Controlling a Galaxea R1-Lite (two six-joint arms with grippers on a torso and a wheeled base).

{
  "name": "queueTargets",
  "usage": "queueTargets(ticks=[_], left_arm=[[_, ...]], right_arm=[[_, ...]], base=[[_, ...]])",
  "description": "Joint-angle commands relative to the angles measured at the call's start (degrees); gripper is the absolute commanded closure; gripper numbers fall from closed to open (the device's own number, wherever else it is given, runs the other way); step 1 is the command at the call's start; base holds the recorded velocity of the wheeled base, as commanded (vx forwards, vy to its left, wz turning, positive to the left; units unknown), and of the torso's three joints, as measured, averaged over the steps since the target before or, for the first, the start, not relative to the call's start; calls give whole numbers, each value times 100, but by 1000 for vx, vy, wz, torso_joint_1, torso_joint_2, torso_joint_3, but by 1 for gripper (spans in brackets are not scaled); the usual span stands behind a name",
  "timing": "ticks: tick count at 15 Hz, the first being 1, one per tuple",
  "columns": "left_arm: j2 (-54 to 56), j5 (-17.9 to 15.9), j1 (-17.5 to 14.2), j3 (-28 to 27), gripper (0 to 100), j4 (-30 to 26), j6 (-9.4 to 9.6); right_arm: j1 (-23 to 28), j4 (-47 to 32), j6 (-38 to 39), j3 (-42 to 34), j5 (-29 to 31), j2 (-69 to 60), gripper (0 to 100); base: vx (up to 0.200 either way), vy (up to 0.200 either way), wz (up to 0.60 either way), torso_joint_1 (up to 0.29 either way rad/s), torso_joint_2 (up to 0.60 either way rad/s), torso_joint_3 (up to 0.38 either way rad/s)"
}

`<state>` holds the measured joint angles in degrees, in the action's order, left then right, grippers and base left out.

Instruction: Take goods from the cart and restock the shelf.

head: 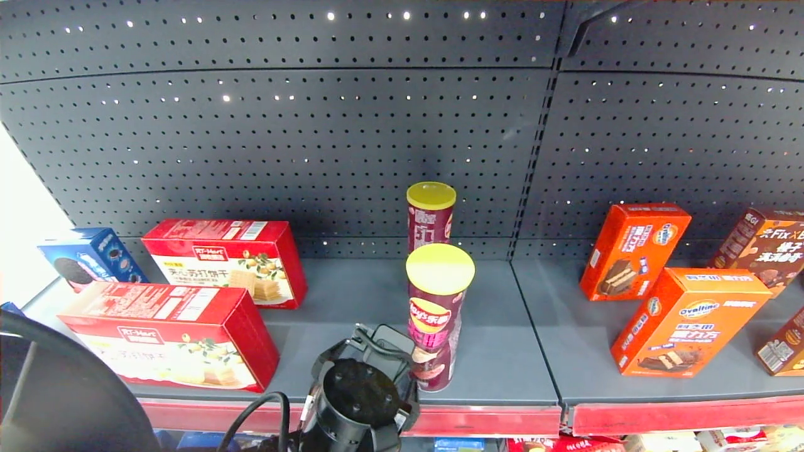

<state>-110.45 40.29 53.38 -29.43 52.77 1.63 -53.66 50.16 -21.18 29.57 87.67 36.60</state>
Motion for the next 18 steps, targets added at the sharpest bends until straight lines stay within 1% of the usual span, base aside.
queueTargets(ticks=[1, 2, 3, 7, 9, 10, 11, 12, 13, 14, 15, 16, 18], left_arm=[[-3, 32, 5, 7, 0, -4, -14], [-3, 49, 5, 7, 0, -4, -14], [14, 137, -3, 7, 0, -4, -155], [331, 234, -258, 34, 0, -13, -181], [770, 304, -583, 51, 0, -48, -181], [990, 374, -856, 60, 0, -65, -181], [1245, 383, -1199, 69, 0, -74, -172], [1473, 374, -1480, 78, 0, -74, -172], [1755, 357, -1849, 122, 0, -74, -163], [1922, 339, -2069, 148, 0, -74, -163], [2177, 304, -2403, 165, 0, -74, -163], [2229, 295, -2482, 157, 0, -74, -155], [2818, 251, -3264, 157, 0, -83, -163]], right_arm=[[23, 2, -1, 4, 180, -3, 0], [14, 2, -9, 4, 180, -3, 0], [23, 2, -9, -4, 180, -12, 0], [5, 2, -9, -22, 171, -3, 0], [-4, 2, -9, -31, 171, -3, 0], [-4, 2, -9, -31, 171, -3, 0], [-13, 2, -18, -22, 171, 5, 0], [-21, 2, -18, -4, 171, 32, 0], [-21, 2, -18, -13, 171, 58, 0], [-21, 2, -18, -13, 171, 76, 0], [-13, -7, -71, -4, 171, 85, 0], [-13, -7, -89, -4, 171, 85, 0], [49, -7, -194, -22, 171, 67, 0]], base=[[0, 0, 0, 0, 0, 0], [0, 0, 0, 0, 0, 0], [0, 0, 0, 0, 0, 0], [0, 0, 0, 0, 0, 0], [0, 0, 0, 0, 0, 0], [0, 0, 0, 0, 0, 0], [0, 0, 0, 0, 0, 0], [0, 0, 0, 0, 0, 0], [0, 0, 0, 0, 0, 0], [0, 0, 0, 0, 0, 0], [0, 0, 0, 0, 0, 0], [0, 0, 0, 0, 0, 0], [0, 0, 0, 0, 0, 0]])
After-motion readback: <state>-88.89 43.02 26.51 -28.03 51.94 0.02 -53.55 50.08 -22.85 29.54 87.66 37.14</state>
